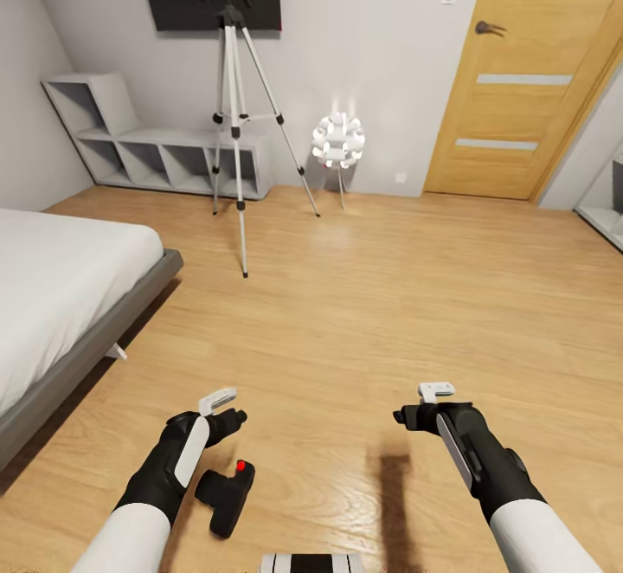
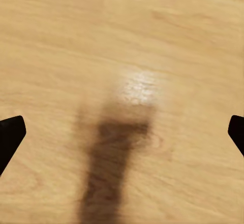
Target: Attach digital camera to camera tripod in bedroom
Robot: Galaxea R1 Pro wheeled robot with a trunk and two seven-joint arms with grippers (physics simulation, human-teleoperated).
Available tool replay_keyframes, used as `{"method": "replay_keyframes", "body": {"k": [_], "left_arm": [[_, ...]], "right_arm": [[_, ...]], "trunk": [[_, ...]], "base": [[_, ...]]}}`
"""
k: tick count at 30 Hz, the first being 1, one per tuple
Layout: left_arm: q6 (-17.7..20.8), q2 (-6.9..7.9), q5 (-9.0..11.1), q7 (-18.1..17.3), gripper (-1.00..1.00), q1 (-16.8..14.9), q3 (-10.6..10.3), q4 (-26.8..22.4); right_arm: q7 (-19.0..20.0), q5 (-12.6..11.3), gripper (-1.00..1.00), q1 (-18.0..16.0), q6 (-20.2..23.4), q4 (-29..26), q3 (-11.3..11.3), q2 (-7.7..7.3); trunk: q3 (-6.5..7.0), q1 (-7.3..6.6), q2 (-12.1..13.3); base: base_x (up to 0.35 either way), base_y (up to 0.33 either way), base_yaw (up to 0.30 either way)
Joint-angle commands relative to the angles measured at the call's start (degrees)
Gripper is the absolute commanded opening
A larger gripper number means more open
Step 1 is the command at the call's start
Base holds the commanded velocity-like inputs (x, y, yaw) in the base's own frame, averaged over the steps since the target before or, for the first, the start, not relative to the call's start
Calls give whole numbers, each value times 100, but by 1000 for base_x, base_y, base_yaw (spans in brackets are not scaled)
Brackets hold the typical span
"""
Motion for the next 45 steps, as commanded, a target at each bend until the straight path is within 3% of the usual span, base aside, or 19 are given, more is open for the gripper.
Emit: {"method": "replay_keyframes", "body": {"k": [1, 41, 45], "left_arm": [[25, -5, 62, 41, 100, -1, 13, -9], [-7, -12, 7, 86, 100, -2, 9, 10], [-9, -7, 3, 100, 100, -3, 9, 42]], "right_arm": [[19, 7, 100, -2, 27, -7, 6, -4], [19, 7, 100, -2, 27, -7, 5, 1], [16, 7, 100, -2, 27, -7, 11, 3]], "trunk": [[-28, 1, -4], [-914, 104, -57], [-914, 104, -57]], "base": [[0, 0, 0], [0, 0, 0], [0, 0, 0]]}}
